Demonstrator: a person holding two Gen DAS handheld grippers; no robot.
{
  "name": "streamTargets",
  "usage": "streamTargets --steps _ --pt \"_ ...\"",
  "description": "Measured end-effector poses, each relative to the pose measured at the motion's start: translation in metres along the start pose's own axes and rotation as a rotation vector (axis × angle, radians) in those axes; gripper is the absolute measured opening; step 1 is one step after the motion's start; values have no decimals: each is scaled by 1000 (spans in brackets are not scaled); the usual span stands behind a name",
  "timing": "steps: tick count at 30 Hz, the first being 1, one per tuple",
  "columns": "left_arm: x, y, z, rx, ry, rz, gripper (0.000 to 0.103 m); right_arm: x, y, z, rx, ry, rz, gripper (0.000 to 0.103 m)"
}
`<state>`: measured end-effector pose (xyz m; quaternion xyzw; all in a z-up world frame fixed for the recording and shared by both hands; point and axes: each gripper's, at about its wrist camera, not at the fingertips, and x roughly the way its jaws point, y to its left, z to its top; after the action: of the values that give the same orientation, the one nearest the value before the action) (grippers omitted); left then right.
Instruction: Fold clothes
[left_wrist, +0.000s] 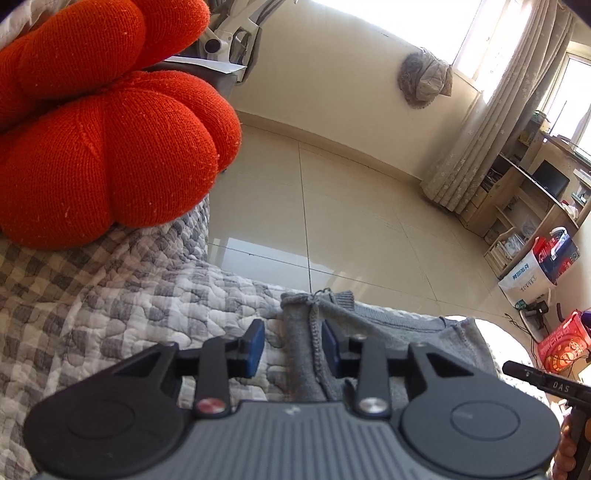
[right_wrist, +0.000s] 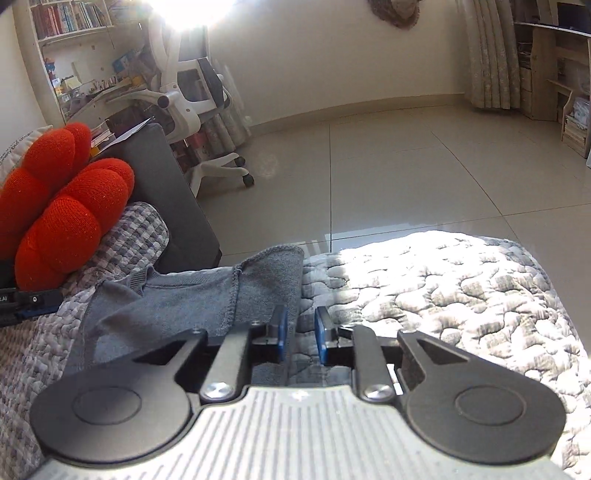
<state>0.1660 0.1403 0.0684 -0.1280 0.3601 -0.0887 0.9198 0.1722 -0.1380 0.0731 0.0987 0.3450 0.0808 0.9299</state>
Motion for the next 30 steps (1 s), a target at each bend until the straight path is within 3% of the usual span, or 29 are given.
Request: streamTargets --steps 3,8,11,14,18,23,28,30 --pt "-26 -12 -11 45 28 16 37 -22 20 -5 -86 38 29 49" --pt "-62 -34 -61 92 162 63 37 -59 49 -42 -147 154 123 49" --pt "-101 -47 -97 181 189 55 37 -89 65 -74 -232 242 227 49" --pt "-136 -46 -124 175 213 48 37 -131 78 -103 -276 283 333 49" --pt "-162 -44 -162 111 270 58 37 -166 72 -141 -148 304 275 49" --pt "-175 -66 -200 203 282 38 50 -192 58 -186 19 339 235 49" --pt "-174 -82 -230 277 277 53 50 -218 47 -210 147 289 265 51" --pt "-174 -84 -234 281 253 49 40 -219 50 -216 142 288 247 48"
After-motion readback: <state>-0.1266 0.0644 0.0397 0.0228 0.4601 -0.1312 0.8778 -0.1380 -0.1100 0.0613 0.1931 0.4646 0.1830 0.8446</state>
